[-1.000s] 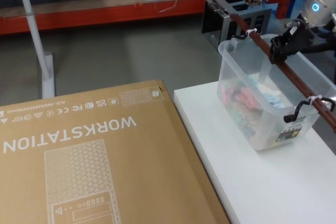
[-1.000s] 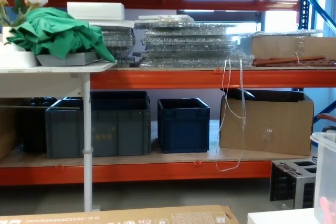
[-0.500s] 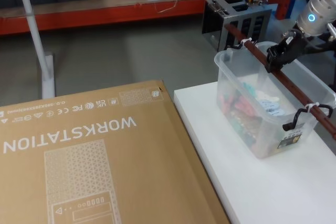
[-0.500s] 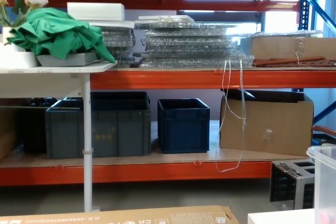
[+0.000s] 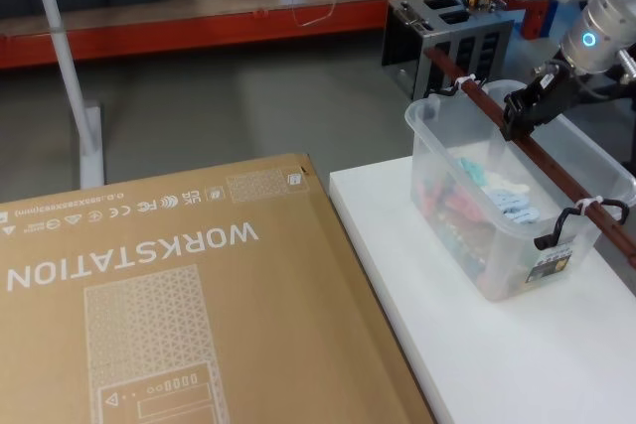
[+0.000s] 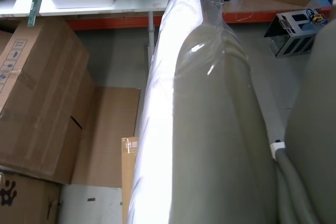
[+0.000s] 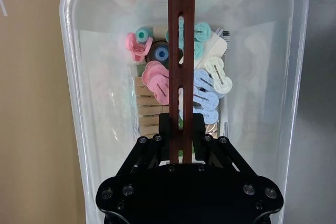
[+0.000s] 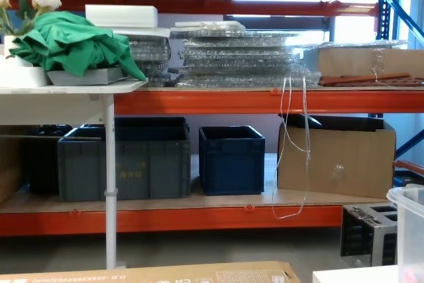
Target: Use one hand to grasp the basket and place it at the designated location.
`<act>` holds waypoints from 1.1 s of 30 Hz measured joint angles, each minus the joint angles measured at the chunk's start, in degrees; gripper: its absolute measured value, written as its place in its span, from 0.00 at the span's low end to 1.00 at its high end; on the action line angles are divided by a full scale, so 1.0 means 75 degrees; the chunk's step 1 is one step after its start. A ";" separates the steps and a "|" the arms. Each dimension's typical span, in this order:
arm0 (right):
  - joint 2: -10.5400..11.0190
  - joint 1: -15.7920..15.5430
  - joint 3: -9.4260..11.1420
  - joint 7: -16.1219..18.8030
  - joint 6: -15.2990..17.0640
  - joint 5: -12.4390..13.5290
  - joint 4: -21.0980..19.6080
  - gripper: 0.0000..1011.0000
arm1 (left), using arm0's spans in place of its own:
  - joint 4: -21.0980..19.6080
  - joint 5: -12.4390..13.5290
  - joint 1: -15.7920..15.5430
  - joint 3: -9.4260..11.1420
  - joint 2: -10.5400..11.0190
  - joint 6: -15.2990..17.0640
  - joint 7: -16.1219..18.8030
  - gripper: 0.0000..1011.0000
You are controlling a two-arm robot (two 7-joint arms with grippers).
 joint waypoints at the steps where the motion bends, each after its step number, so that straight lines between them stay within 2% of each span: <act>1: 0.0010 -0.0006 0.0003 -0.0005 0.0000 0.0000 -0.0016 0.23 | 0.0000 0.0000 0.0000 0.0000 0.0000 0.0000 0.0000 0.00; 8: 0.0063 -0.0038 0.0010 0.0006 0.0044 -0.0029 -0.0098 0.25 | 0.0000 0.0000 0.0000 -0.0002 0.0000 0.0000 0.0000 0.00; 13: 0.0125 -0.0054 0.0027 0.0013 0.0062 -0.0034 -0.0186 0.38 | 0.0000 -0.0001 0.0000 0.0005 -0.0001 0.0000 0.0000 0.00; 14: 0.0150 -0.0058 0.0043 0.0010 0.0069 -0.0033 -0.0230 0.44 | 0.0000 -0.0001 0.0000 0.0003 -0.0001 0.0000 0.0000 0.00; 19: 0.0200 -0.0067 0.0075 0.0002 0.0099 -0.0031 -0.0332 0.58 | 0.0000 0.0001 0.0000 -0.0002 0.0000 0.0000 0.0000 0.00; 21: 0.0276 -0.0074 0.0103 -0.0001 0.0169 -0.0031 -0.0480 0.68 | 0.0000 0.0000 0.0000 0.0004 0.0000 0.0000 0.0000 0.00; 22: 0.0276 -0.0074 0.0103 -0.0001 0.0169 -0.0031 -0.0480 0.68 | 0.0000 0.0000 0.0000 0.0005 0.0000 0.0000 0.0000 0.00; 24: 0.0339 -0.0079 0.0130 0.0000 0.0233 -0.0031 -0.0599 0.76 | 0.0000 0.0000 0.0000 0.0000 0.0000 0.0000 0.0000 0.00; 33: 0.0543 -0.0082 0.0231 0.0025 0.0393 0.0018 -0.0956 0.99 | 0.0000 0.0000 0.0000 -0.0001 0.0000 0.0000 0.0000 0.00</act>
